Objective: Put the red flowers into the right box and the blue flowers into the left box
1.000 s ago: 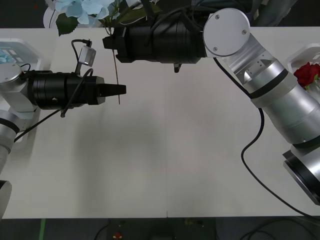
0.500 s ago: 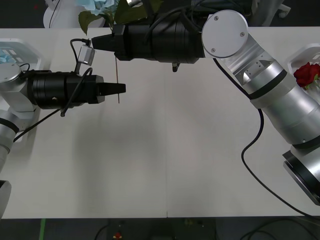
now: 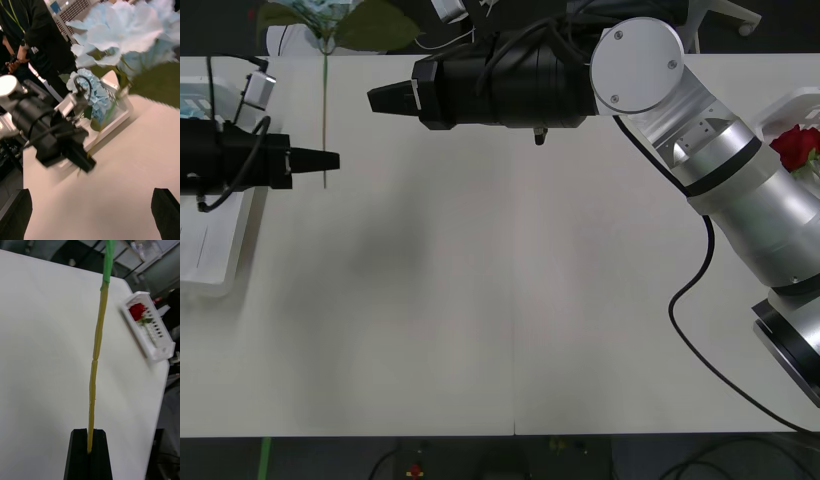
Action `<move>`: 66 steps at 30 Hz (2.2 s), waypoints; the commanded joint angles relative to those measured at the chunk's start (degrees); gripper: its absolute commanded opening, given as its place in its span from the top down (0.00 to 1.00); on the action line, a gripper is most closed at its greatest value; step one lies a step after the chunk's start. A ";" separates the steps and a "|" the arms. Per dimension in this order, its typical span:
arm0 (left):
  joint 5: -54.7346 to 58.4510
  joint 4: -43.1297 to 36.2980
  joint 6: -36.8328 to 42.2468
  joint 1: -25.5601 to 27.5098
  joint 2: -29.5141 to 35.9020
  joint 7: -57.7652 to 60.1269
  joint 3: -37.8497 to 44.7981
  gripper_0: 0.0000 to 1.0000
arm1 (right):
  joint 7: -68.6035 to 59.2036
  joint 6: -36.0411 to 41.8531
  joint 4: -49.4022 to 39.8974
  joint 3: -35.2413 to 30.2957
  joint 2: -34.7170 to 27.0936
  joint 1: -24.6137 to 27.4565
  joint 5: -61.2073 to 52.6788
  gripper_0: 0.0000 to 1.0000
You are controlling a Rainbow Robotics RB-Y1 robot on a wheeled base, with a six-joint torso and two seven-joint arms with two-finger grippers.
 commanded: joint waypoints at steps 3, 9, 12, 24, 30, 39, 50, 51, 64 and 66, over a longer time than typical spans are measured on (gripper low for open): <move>-13.29 -1.19 1.34 -0.45 9.11 4.64 13.34 1.00 | 12.48 7.38 -1.30 0.36 -8.88 -3.26 -6.69 0.08; -25.77 -1.19 -0.07 -0.37 13.77 4.29 20.46 1.00 | 21.00 15.03 -1.30 0.27 -16.09 -3.08 -10.29 0.08; -32.01 -1.19 -1.91 -0.37 15.88 4.03 21.51 1.00 | 25.75 18.63 -1.30 0.36 -20.13 -2.82 -12.58 0.08; -55.92 -1.19 -12.02 1.30 17.73 3.59 21.87 1.00 | 46.10 23.02 -1.30 0.36 -33.58 2.81 -21.37 0.08; -57.41 -1.19 -17.12 5.43 17.73 4.20 18.53 1.00 | 46.10 26.01 -1.30 -0.26 -36.74 2.81 -24.35 0.08; -58.11 -1.19 -17.30 11.15 17.73 4.82 16.33 1.00 | 46.10 26.63 -1.21 -1.31 -37.00 4.74 -24.53 0.08; -58.64 -1.19 -21.60 18.27 17.64 6.58 10.53 1.00 | 46.10 27.68 -1.30 -1.31 -37.00 4.83 -24.53 0.08; -58.73 -1.19 -22.83 18.79 17.64 6.66 10.18 0.94 | 46.10 27.95 -1.30 -1.31 -37.00 4.83 -24.53 0.08; -52.84 -2.42 -17.56 18.00 17.64 2.09 15.45 0.00 | 24.87 31.20 -4.46 -1.31 -37.09 4.74 -17.23 0.08; -50.55 -4.09 -13.34 17.83 17.64 -0.45 18.26 0.00 | 14.68 31.90 -6.57 -1.31 -37.00 4.83 -14.25 0.08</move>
